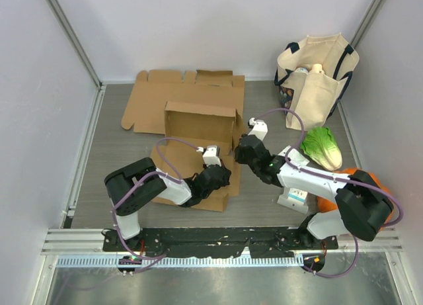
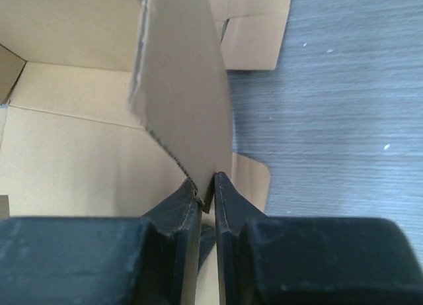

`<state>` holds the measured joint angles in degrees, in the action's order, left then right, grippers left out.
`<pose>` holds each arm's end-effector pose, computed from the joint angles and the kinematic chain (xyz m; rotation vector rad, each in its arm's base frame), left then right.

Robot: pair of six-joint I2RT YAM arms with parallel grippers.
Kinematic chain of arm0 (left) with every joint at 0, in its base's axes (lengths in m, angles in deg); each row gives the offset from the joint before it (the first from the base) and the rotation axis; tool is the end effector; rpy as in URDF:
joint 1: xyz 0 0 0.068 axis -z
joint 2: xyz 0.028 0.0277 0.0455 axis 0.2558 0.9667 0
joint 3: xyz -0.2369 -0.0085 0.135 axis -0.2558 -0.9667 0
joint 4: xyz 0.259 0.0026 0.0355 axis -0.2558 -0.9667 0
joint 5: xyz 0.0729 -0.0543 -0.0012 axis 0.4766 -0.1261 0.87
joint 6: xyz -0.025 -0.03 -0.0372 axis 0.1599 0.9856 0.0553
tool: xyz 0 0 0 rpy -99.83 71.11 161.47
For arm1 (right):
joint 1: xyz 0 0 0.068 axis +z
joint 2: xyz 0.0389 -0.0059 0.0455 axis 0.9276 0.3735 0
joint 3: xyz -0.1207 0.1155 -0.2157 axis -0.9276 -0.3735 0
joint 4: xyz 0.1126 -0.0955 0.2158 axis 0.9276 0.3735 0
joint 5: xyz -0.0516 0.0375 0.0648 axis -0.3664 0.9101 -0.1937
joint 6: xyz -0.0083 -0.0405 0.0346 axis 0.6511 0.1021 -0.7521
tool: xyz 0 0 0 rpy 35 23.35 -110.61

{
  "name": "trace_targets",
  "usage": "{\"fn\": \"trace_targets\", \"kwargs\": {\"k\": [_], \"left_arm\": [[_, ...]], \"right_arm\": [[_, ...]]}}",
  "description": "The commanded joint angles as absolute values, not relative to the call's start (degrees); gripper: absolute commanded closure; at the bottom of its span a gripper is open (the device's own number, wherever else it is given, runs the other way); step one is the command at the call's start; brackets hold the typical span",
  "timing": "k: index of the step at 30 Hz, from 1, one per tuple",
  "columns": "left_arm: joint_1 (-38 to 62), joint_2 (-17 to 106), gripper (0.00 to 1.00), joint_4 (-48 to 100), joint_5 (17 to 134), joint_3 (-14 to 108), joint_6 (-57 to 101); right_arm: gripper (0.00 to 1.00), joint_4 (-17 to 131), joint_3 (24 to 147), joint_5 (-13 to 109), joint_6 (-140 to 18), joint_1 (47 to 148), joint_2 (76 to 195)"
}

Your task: Fold the paper box

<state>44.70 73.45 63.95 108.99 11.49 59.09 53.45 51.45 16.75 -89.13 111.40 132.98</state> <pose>0.1794 -0.2746 0.1166 -0.0798 2.0803 -0.7368 0.2186 0.1870 0.2151 0.0789 2.1292 0.3775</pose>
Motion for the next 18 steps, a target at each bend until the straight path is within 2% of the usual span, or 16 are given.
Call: {"fn": "trace_targets", "kwargs": {"k": [1, 4, 8, 9, 14, 18], "left_arm": [[44.9, 74.1, 1.0, 63.8, 111.6, 10.3, 59.4], [44.8, 73.8, 1.0, 64.1, 111.4, 9.6, 59.7], [44.8, 73.6, 1.0, 64.7, 111.1, 9.2, 60.0], [44.8, 73.5, 1.0, 64.7, 111.1, 9.1, 59.8], [44.8, 73.0, 1.0, 64.8, 111.1, 8.7, 59.3], [44.8, 72.6, 1.0, 64.8, 111.1, 8.3, 59.1]], "right_arm": [[0.79, 46.4, 51.1, 12.3, -100.5, 114.7, 135.3], [0.7, 46.3, 51.8, 14.7, -98.3, 115.1, 136.2], [0.54, 43.3, 47.4, 19.1, -85.0, 115.0, 127.8], [0.39, 42.3, 46.1, 22.7, -82.8, 114.3, 125.8], [0.35, 52.3, 44.9, 24.9, -77.5, 109.1, 114.0], [0.33, 54.7, 43.6, 26.5, -76.2, 98.9, 106.0]]}}
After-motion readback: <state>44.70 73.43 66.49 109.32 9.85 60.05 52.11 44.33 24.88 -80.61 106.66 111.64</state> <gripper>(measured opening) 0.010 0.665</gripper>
